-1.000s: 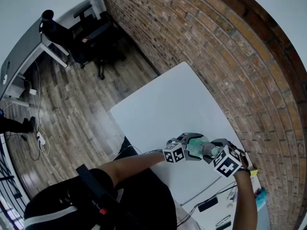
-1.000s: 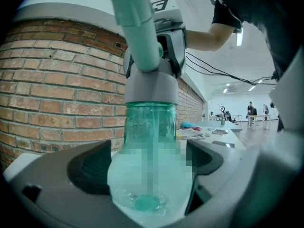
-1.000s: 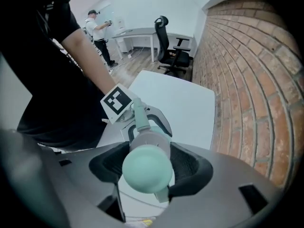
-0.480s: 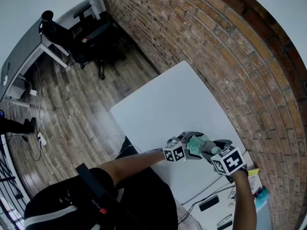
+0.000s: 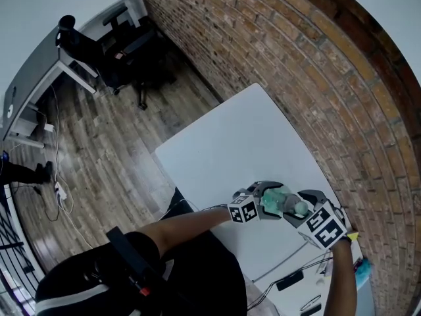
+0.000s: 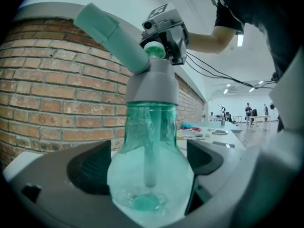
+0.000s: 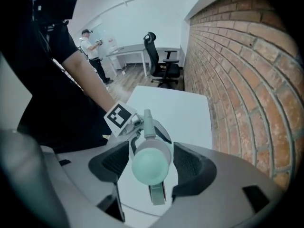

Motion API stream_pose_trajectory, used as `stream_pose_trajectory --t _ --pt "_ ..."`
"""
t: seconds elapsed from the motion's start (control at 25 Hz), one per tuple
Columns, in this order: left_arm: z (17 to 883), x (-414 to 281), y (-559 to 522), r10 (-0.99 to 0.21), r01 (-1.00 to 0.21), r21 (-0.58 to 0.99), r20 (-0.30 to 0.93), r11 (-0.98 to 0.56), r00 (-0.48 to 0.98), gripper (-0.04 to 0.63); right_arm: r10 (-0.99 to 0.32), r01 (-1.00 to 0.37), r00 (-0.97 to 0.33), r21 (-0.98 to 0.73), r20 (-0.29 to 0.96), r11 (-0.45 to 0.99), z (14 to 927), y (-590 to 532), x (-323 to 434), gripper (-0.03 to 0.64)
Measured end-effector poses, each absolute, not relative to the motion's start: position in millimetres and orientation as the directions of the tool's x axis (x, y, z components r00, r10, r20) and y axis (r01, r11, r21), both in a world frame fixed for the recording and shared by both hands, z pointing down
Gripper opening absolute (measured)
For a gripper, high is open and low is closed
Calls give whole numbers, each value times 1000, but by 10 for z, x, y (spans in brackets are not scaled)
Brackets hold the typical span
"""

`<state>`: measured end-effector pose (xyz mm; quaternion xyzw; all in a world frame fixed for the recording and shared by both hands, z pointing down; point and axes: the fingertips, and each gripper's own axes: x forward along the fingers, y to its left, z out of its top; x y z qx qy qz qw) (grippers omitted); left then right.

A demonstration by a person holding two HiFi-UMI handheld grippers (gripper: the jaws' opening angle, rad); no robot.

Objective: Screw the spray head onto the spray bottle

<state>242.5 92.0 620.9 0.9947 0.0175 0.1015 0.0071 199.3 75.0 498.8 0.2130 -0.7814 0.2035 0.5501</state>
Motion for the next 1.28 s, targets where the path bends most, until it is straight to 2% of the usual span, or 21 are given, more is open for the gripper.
stream_pose_trajectory --t 0.16,0.32,0.44,0.64,0.84,1.04,1.28 --pt "6218 2434 903 34 31 18 203 -999 979 486 -121 -478 -351 -66 929 876 4805 698 1904 275" --pt "6221 2428 900 35 32 17 203 -999 979 486 -71 -286 -297 -17 952 958 4778 815 1888 275" --pt "6225 2420 902 35 32 19 204 -999 978 486 -74 -201 -244 24 967 979 4824 825 1917 275" --pt "6228 2427 906 34 30 21 204 -999 978 486 -76 -81 -143 65 987 995 4954 808 2001 275" --pt "6235 2434 900 33 29 23 207 -999 978 486 -14 53 -47 17 999 998 5138 892 2048 275" --pt "6240 2441 909 31 27 22 205 -999 978 486 -82 274 36 69 996 959 5275 881 2082 275" --pt "6238 2444 922 30 27 18 203 -999 979 486 -71 335 51 50 996 941 5295 909 2068 273"
